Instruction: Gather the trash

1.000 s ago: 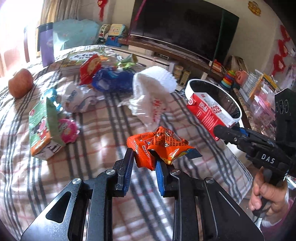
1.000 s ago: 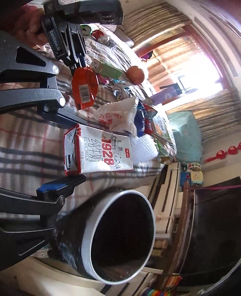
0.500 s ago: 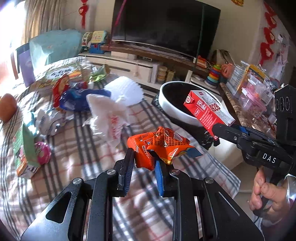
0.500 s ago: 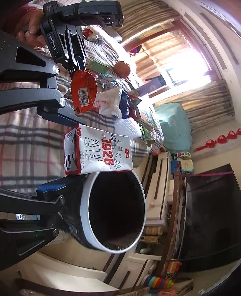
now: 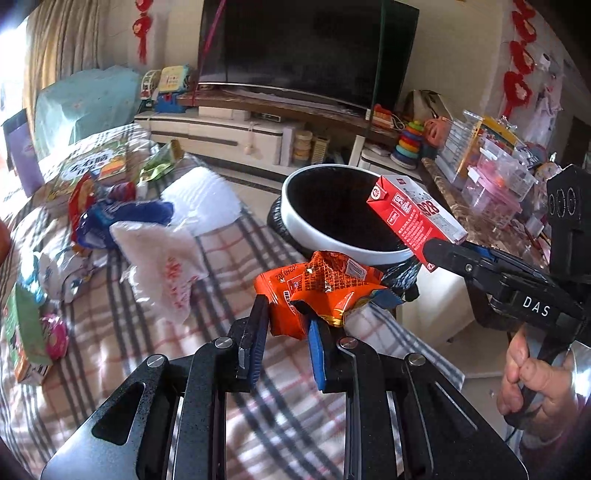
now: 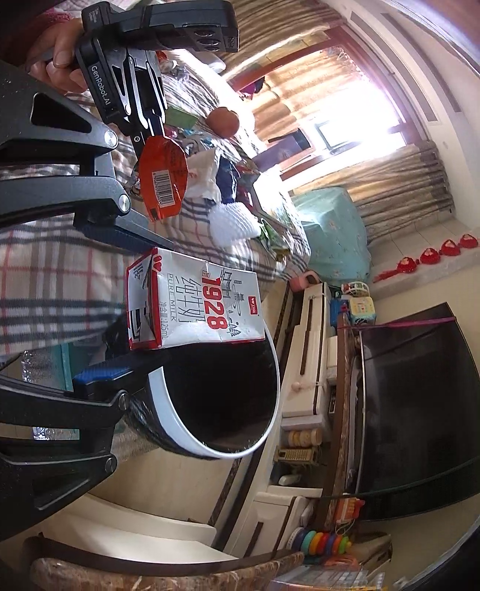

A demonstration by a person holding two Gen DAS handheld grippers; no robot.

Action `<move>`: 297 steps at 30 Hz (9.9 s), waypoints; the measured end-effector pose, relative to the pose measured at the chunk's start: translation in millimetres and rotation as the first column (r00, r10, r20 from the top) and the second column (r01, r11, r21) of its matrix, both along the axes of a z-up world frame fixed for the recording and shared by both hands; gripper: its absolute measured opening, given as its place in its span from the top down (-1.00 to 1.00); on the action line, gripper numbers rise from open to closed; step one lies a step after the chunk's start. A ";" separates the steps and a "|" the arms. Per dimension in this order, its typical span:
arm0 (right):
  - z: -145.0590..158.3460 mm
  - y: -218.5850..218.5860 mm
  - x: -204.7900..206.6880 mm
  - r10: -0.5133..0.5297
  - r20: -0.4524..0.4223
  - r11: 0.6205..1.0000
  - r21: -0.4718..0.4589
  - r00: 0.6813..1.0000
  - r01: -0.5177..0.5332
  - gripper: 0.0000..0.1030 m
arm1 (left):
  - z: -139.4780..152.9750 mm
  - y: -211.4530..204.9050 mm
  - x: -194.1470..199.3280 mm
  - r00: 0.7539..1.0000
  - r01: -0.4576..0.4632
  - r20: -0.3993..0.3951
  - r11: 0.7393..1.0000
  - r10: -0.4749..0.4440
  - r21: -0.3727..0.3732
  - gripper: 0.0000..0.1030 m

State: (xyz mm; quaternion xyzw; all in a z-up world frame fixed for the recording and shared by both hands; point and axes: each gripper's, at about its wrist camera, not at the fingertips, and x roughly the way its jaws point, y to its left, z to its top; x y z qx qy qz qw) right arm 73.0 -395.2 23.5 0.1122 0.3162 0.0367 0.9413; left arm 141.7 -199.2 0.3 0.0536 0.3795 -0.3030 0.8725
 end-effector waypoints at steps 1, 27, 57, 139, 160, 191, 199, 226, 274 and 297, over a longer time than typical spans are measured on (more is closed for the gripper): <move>0.0 -2.0 0.3 -0.004 0.000 1.000 0.000 1.000 0.004 -0.02 | 0.6 -2.3 0.9 1.000 0.006 0.001 1.000 -0.006 0.001 0.63; -3.8 -46.3 32.2 -0.055 -0.032 0.998 -0.025 0.998 0.054 -0.02 | -1.6 -71.0 55.4 0.998 0.058 -0.012 0.998 -0.058 0.020 0.92; -8.8 -65.9 49.6 -0.074 -0.057 0.997 0.004 0.996 0.074 -0.43 | 5.8 -93.2 81.8 1.000 0.018 -0.007 1.000 -0.019 -0.025 0.05; -49.0 153.3 119.9 0.259 -0.130 0.966 0.031 0.957 -0.257 -0.24 | -50.7 210.2 70.8 0.843 -0.523 -0.150 0.852 0.517 0.003 0.00; -24.1 103.6 57.4 0.206 -0.068 0.979 0.025 0.976 -0.205 0.20 | -20.5 130.4 29.3 0.951 -0.306 -0.059 0.952 0.304 -0.025 0.01; -4.9 1.0 7.2 -0.011 -0.019 0.999 0.049 1.000 0.012 0.20 | -5.8 -6.9 15.1 0.999 -0.036 -0.039 0.999 0.036 -0.007 0.01; -2.8 -12.4 5.3 -0.038 -0.012 0.998 0.052 0.999 0.038 0.20 | -1.3 -25.7 16.7 1.000 -0.001 -0.027 1.000 0.001 -0.004 0.01; 1.9 -45.3 21.2 -0.076 -0.029 0.996 0.035 0.997 0.077 0.20 | 2.9 -62.3 32.1 0.998 0.054 -0.020 0.999 -0.054 0.002 0.01; -4.6 -69.4 68.5 -0.092 -0.093 0.996 -0.025 0.991 0.091 0.17 | -9.3 -109.0 84.0 0.996 0.069 -0.061 0.996 -0.065 0.056 0.00; 8.7 -51.5 46.2 -0.091 -0.036 0.996 0.013 0.995 0.091 -0.72 | -3.5 -51.1 60.8 0.998 -0.032 -0.062 0.999 0.032 -0.006 -0.34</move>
